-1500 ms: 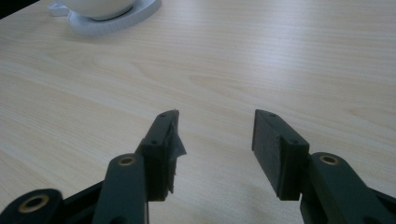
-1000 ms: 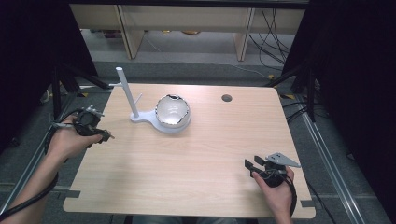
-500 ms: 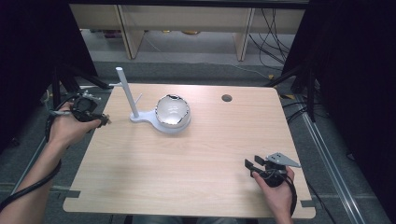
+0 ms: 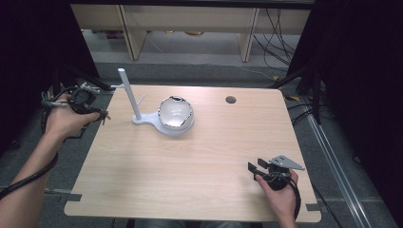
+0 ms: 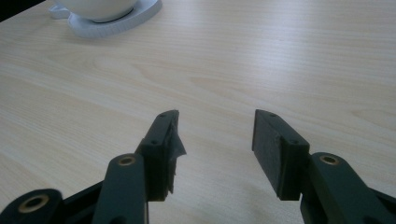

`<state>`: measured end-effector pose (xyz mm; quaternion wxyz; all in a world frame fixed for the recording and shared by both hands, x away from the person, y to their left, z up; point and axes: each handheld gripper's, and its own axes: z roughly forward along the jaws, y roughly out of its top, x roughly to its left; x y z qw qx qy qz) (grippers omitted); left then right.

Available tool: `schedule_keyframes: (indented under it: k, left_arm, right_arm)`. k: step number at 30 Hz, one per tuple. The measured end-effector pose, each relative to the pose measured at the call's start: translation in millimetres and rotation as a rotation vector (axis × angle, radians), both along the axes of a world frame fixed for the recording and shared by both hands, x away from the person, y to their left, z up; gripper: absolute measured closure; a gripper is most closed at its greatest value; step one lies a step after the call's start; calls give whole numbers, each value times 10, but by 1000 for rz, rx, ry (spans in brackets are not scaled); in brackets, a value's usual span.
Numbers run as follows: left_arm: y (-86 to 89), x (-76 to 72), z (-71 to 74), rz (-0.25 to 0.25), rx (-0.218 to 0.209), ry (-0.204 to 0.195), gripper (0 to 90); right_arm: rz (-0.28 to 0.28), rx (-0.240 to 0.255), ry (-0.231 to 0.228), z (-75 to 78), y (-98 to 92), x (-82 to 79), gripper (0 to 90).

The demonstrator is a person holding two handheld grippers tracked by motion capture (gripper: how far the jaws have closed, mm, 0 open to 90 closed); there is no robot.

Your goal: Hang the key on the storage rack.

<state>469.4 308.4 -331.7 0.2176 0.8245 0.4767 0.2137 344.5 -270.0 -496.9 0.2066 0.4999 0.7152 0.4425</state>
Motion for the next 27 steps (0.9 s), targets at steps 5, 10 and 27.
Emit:
schedule_keyframes:
  k: [5, 10, 27]
  left_arm:
    - [-16, 70, 111, 17, -14, -35, 671]
    - [-45, 147, 113, 20, -23, -41, 671]
    - [-80, 509, 204, 42, -25, -67, 671]
  right_arm:
    - [-18, 33, -21, 32, -8, -24, 516]
    - [-26, 14, -21, 30, -39, -10, 515]
    - [-36, 35, -19, 25, -76, -23, 513]
